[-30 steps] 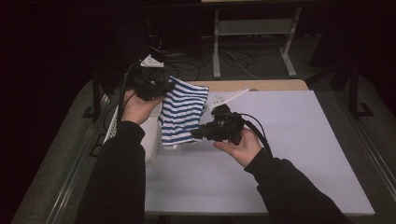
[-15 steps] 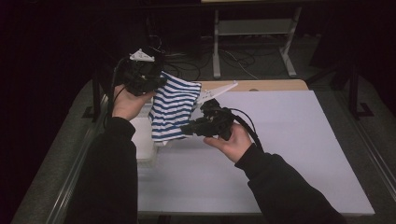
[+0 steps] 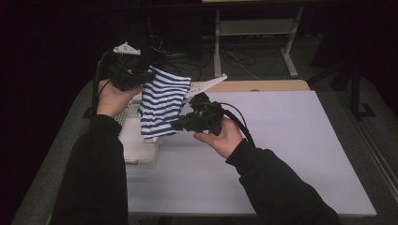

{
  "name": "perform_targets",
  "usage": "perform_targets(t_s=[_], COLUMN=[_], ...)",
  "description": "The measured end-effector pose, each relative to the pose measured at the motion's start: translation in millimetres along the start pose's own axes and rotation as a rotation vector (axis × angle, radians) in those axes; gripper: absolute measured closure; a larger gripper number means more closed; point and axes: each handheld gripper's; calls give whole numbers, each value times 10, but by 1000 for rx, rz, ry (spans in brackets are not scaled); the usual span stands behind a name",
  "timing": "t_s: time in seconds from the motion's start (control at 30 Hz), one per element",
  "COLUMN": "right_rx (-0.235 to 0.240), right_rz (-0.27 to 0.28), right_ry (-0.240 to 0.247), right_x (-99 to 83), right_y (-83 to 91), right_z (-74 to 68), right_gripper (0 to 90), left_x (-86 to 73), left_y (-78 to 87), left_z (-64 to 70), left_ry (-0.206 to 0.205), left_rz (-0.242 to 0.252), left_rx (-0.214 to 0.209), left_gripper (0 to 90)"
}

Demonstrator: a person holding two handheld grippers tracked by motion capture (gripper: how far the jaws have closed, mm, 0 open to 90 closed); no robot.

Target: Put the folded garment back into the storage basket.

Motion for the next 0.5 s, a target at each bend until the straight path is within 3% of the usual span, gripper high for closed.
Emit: perform_targets(t_s=[0.5], right_rx=[6], right_rz=[-16], right_ry=[21], right_x=[185], right_y=[-255], right_z=[-35], right_gripper=[803], left_x=[-101], left_y=[152], left_z=[-274], left_ry=[-4], left_rz=[11], left_rx=[34], left_gripper=[845])
Point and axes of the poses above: each handheld gripper's, and its own axes: y roughly backward along the jaws, x roughly out of its top, z roughly to its right, and after that the axes turned 14 degrees about x, right-handed
